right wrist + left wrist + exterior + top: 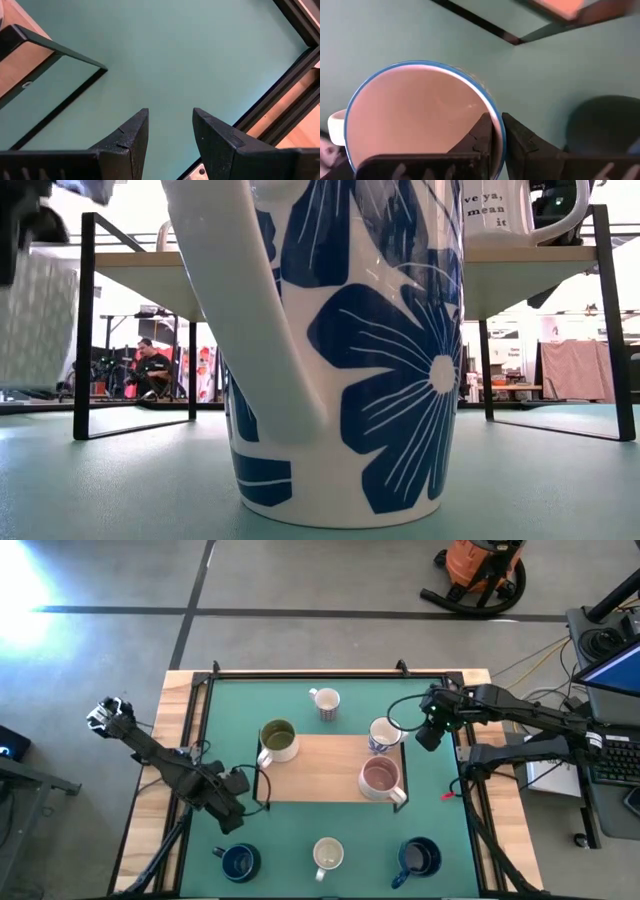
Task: Place coffee mugs
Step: Put the white blue mug on the shelf
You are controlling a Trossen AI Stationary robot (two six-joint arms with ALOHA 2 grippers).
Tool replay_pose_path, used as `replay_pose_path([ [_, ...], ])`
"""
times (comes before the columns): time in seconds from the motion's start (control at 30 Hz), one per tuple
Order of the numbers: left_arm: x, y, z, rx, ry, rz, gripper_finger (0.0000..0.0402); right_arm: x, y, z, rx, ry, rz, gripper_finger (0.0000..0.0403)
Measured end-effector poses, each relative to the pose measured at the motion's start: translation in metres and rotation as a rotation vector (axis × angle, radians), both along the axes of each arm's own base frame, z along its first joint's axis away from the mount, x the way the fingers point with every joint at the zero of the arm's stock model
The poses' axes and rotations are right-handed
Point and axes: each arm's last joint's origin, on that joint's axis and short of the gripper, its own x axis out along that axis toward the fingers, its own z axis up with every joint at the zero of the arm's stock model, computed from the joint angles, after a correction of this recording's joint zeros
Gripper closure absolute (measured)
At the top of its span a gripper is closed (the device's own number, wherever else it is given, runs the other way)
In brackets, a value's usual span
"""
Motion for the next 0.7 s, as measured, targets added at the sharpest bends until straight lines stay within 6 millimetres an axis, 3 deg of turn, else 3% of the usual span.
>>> replay_pose_path([
  [0.37,0.007,-0.009,0.098,-0.114,-0.174,0.022,0.0396,0.006,-0.002,-0.003,0.0,0.0,0.0,0.0262],
  [0.53,0.011,-0.015,0.126,-0.064,-0.16,-0.011,0.0396,0.003,-0.003,0.0,-0.009,-0.024,-0.01,0.0262],
  [0.7,0.029,-0.028,0.143,-0.027,-0.218,-0.128,0.0394,-0.005,0.0,0.006,-0.027,-0.072,-0.01,0.0262],
])
